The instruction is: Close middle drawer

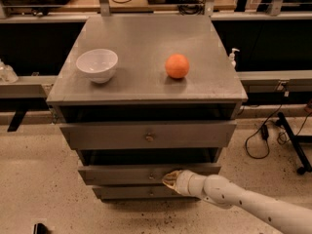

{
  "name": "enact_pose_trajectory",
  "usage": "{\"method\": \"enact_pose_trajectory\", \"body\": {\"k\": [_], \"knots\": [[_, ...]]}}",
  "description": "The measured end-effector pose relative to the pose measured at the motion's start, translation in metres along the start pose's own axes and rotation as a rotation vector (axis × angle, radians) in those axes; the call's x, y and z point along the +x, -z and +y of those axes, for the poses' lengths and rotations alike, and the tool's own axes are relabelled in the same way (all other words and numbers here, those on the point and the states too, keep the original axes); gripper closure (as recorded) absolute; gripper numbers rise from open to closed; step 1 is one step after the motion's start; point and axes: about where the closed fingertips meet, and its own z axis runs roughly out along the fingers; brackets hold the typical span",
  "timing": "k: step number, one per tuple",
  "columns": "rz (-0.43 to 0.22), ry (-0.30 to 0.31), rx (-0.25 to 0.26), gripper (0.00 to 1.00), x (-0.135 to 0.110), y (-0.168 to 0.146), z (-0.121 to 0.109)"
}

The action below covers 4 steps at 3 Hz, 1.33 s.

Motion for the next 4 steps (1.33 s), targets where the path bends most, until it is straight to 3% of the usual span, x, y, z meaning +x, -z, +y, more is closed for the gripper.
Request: {"method": "enact_pose_trajectory", "body": {"k": [4], "knots": [[-0.014, -0.001, 0.017, 1.0, 0.005, -0.013, -0.01]]}}
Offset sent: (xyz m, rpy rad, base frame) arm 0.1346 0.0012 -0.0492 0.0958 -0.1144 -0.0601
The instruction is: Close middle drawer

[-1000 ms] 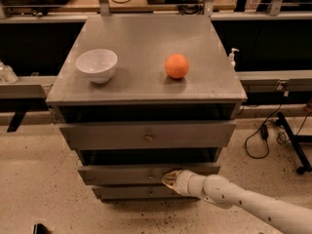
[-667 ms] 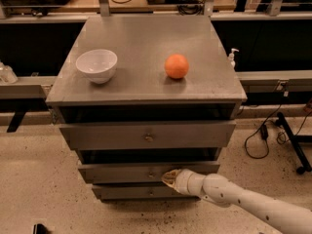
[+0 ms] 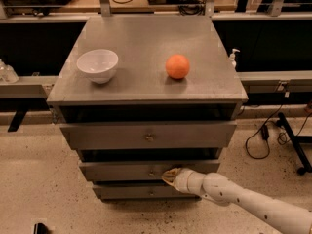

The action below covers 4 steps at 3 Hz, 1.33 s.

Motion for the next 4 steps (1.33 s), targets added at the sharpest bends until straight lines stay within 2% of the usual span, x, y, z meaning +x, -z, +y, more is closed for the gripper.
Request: {"method": "enact_pose_trajectory", "body": {"k": [4], "knots": [[-0.014, 0.002, 0.011, 1.0, 0.0019, -0.0095, -0.0073]]}}
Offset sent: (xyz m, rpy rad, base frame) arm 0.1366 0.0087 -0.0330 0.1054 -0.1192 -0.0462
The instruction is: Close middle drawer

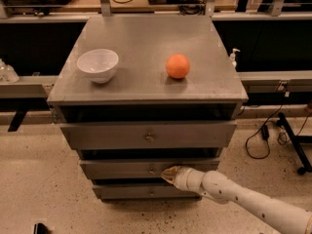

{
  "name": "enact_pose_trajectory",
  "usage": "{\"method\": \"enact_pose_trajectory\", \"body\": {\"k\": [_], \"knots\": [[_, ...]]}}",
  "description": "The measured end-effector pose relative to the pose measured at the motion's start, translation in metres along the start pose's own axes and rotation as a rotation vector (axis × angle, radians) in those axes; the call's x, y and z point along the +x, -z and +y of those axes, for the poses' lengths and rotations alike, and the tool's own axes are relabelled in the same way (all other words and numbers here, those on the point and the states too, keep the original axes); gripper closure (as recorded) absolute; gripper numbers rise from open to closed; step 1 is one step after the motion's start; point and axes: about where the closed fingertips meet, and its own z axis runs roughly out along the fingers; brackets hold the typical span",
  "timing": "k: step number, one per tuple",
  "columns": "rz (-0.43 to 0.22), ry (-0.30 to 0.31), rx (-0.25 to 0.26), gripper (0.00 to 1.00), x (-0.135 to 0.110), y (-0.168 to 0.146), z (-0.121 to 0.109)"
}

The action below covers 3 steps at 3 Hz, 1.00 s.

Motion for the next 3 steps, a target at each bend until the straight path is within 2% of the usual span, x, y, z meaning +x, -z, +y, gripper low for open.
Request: {"method": "enact_pose_trajectory", "body": {"k": [1, 3], "knots": [[0.0, 0.0, 0.0, 1.0, 0.0, 0.0, 0.0], [-0.12, 0.085, -0.044, 1.0, -0.003, 0.001, 0.03]]}}
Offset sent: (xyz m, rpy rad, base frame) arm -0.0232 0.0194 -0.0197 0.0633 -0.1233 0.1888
